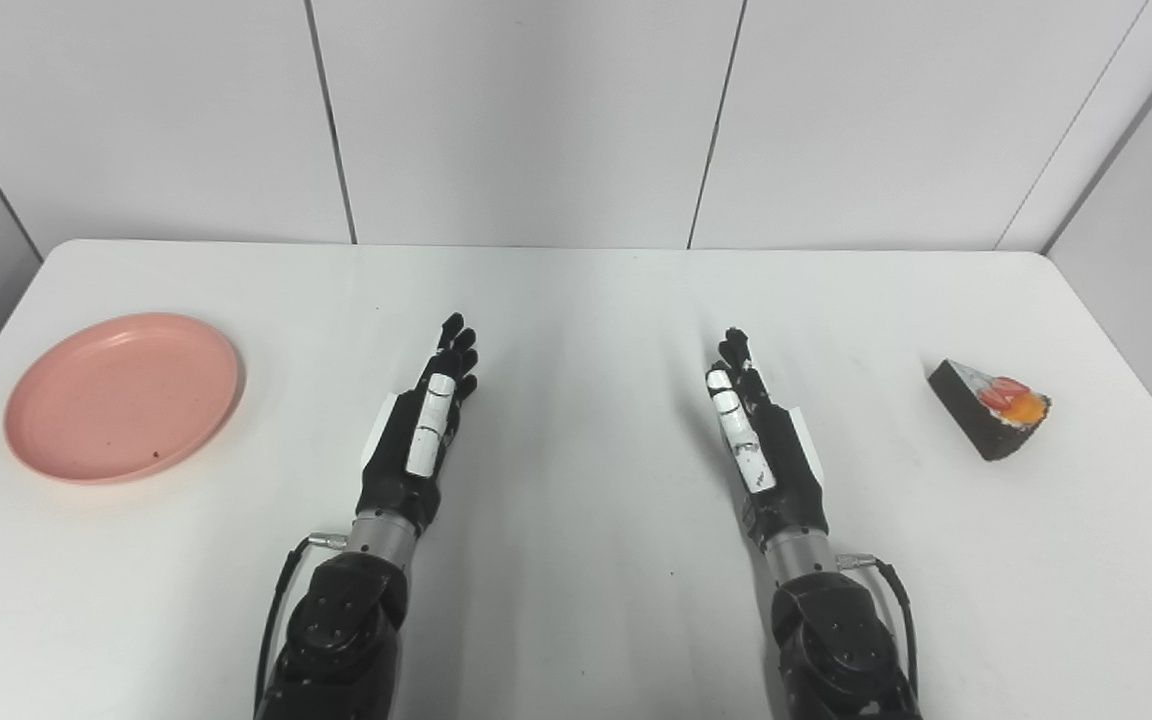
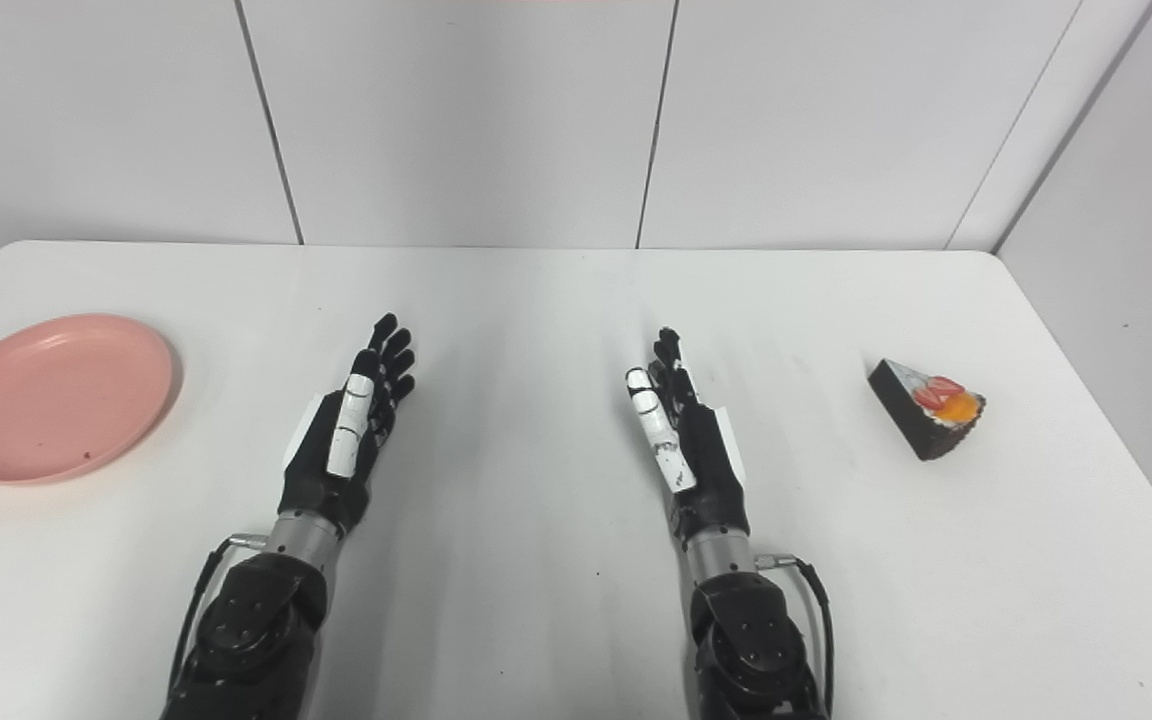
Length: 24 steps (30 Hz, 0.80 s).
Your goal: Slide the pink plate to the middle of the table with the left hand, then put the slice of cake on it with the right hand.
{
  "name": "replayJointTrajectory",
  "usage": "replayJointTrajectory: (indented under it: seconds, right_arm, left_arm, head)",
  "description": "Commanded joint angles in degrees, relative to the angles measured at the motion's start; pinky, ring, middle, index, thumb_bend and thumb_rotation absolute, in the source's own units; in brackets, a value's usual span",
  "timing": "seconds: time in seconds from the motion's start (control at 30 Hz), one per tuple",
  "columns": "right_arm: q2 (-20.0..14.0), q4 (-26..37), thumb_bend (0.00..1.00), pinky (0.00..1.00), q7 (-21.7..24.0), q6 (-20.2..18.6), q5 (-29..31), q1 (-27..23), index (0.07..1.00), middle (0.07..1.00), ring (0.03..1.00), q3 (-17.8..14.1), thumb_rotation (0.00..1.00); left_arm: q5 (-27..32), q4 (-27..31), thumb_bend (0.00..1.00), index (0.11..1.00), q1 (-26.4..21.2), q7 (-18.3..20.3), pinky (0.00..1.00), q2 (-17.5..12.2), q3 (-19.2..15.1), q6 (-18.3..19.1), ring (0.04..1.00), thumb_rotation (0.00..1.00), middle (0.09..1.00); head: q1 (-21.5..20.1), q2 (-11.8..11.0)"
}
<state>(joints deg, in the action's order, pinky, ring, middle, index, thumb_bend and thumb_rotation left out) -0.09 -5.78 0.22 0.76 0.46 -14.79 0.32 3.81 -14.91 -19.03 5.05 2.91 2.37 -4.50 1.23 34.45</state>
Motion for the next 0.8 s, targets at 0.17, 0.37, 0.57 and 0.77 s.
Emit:
replayJointTrajectory:
  seconds: [0.17, 0.37, 0.57, 0.77]
  right_arm:
    - [-0.2, 0.9, 0.59, 1.00, 0.1, 1.2, 0.2, -1.9, 1.000, 1.000, 1.000, -0.3, 0.84]
    - [-2.7, -0.8, 0.65, 1.00, 3.2, 2.9, 4.1, -1.3, 1.000, 1.000, 1.000, -1.6, 0.85]
    - [-4.9, -4.9, 0.68, 1.00, 5.0, 7.1, 6.0, -1.8, 1.000, 1.000, 1.000, -3.1, 0.87]
    - [-5.4, -6.6, 0.61, 1.00, 6.1, 9.7, 8.3, -1.9, 1.000, 1.000, 1.000, -4.6, 0.85]
  left_arm:
    - [-0.3, -2.1, 0.79, 1.000, 1.5, -0.1, 1.00, -0.3, 0.0, 0.1, 1.000, 1.00, 1.000]
    - [-2.8, -5.1, 0.75, 1.000, 0.9, -2.1, 1.00, 1.6, 1.2, -2.5, 1.000, 1.00, 1.000]
    - [-2.8, -9.4, 0.73, 1.000, -2.1, -5.8, 1.00, 3.7, -0.8, -9.0, 1.000, 1.00, 1.000]
    - [-1.1, -10.0, 0.80, 0.996, -7.6, -7.9, 1.00, 1.1, -5.6, -12.2, 0.999, 1.00, 0.994]
  head:
    - [1.7, -0.7]
    - [14.0, -4.6]
    - [20.2, -7.4]
    - [23.1, -8.9]
